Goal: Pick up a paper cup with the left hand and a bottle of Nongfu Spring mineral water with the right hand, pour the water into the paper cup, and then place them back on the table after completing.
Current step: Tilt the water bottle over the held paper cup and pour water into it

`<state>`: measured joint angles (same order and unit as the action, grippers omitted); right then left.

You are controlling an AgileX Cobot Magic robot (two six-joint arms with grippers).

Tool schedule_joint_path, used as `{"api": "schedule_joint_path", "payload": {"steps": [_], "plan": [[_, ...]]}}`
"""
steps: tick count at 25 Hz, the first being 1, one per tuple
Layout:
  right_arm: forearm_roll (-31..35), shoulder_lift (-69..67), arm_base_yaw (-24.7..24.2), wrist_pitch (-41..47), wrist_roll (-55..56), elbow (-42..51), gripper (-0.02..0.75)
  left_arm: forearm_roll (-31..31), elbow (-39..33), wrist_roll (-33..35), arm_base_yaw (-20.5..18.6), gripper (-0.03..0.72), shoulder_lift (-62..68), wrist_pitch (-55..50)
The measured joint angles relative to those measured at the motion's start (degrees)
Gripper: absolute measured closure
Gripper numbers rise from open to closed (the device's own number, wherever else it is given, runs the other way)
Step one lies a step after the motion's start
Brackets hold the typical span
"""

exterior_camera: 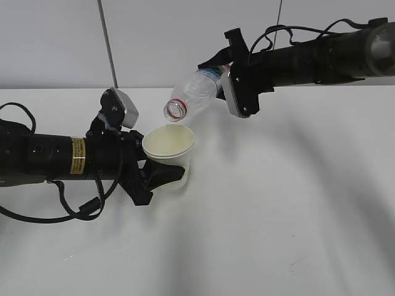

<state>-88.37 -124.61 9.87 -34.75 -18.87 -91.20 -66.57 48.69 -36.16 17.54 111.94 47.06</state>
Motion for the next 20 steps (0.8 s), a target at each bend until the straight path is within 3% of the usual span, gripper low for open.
{"api": "schedule_joint_path", "payload": {"steps": [20], "plan": [[0.00, 0.00, 0.00, 1.73, -5.01, 0.00, 0.297, -4.10, 0.00, 0.00, 0.00, 0.298, 0.00, 1.58]]}}
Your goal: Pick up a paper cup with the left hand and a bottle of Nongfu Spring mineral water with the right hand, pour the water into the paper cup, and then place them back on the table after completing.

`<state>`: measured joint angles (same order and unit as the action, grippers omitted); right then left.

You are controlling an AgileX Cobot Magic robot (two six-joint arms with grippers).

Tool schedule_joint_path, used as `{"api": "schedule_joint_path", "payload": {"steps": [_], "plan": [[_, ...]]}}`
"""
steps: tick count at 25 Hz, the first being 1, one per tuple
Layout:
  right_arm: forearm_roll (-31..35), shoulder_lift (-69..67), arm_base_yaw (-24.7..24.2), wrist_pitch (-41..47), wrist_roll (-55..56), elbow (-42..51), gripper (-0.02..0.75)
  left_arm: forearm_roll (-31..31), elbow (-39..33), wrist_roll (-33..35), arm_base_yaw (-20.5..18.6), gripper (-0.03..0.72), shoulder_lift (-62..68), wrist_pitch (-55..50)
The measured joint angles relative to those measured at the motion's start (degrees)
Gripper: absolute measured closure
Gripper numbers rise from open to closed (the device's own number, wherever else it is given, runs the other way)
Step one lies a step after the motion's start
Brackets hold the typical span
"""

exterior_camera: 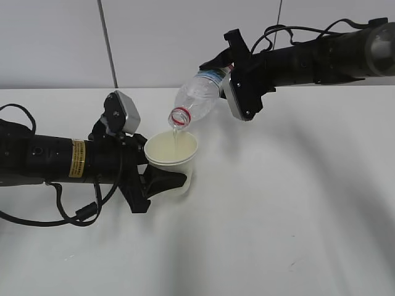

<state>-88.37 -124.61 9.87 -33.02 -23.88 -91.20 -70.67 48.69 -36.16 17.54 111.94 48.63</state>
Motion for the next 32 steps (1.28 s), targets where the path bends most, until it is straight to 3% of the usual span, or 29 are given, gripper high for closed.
{"api": "schedule_joint_path", "payload": {"steps": [32], "plan": [[2.33, 0.00, 0.00, 0.23, -4.13, 0.00, 0.298, -0.37, 0.00, 0.00, 0.00, 0.299, 0.00, 0.17]]}}
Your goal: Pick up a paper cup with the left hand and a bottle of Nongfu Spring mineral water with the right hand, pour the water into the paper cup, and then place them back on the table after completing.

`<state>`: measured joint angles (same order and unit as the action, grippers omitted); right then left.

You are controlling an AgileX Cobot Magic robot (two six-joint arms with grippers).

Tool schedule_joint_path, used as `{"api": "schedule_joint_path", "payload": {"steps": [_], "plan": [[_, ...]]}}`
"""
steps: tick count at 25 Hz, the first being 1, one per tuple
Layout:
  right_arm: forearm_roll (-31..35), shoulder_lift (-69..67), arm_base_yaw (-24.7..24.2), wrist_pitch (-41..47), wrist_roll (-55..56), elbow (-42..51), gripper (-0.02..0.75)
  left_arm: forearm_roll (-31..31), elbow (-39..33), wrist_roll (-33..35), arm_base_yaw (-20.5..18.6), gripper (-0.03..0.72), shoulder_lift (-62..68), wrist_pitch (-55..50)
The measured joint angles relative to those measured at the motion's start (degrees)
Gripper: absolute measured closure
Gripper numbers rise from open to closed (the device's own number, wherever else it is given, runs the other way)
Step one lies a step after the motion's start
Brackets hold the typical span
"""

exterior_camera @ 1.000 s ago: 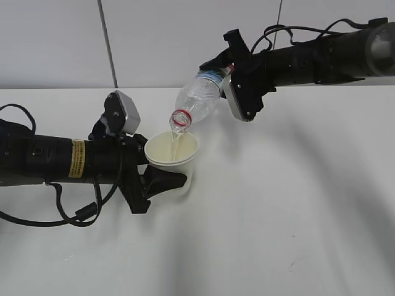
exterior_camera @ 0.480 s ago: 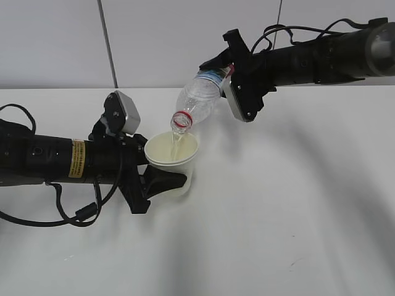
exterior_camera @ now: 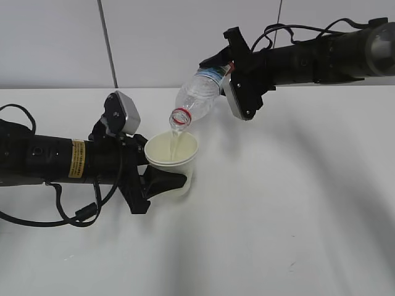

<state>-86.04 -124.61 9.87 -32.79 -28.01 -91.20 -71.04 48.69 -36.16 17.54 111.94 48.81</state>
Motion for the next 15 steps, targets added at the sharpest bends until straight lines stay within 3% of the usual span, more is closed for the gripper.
{"api": "schedule_joint_path", "payload": {"steps": [15], "plan": [[0.67, 0.00, 0.00, 0.09, -2.09, -0.21, 0.298, -0.10, 0.00, 0.00, 0.00, 0.300, 0.00, -0.25]]}}
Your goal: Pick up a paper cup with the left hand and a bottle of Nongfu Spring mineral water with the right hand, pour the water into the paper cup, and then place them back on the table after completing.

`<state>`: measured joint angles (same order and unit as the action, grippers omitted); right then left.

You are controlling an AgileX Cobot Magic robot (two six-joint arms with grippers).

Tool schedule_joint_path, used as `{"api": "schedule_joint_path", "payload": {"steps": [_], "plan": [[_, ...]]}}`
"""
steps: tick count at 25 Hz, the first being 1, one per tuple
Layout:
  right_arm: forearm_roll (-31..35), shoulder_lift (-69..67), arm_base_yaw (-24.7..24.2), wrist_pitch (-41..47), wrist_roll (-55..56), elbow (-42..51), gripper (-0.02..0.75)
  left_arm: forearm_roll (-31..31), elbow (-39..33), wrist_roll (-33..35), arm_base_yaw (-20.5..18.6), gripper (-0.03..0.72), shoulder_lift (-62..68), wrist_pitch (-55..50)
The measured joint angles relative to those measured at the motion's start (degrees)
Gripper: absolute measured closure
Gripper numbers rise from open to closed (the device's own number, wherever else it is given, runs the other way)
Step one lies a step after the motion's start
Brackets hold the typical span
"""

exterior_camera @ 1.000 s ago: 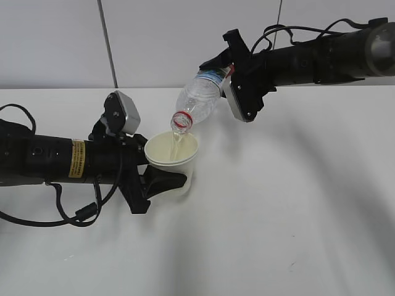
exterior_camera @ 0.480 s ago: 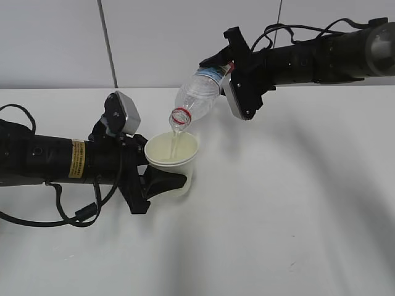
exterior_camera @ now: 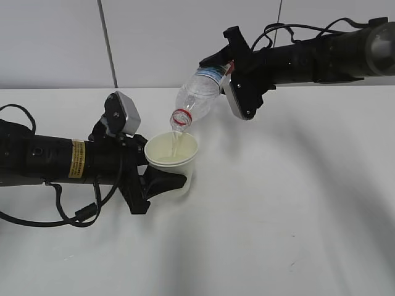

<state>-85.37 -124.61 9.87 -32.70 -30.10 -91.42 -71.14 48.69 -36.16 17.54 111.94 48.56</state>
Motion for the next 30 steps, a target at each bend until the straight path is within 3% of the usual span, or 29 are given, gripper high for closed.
{"api": "schedule_joint_path", "payload": {"steps": [19, 24, 30], "plan": [[0.31, 0.00, 0.00, 0.02, 0.25, -1.81, 0.298, -0.21, 0.00, 0.00, 0.00, 0.300, 0.00, -0.66], [-0.28, 0.00, 0.00, 0.02, 8.18, -1.85, 0.298, 0.86, 0.00, 0.59, 0.00, 0.300, 0.00, -0.72], [-5.42, 0.00, 0.00, -2.11, 20.97, -1.85, 0.298, 5.33, 0.00, 4.38, 0.00, 0.300, 0.00, -0.91]]}}
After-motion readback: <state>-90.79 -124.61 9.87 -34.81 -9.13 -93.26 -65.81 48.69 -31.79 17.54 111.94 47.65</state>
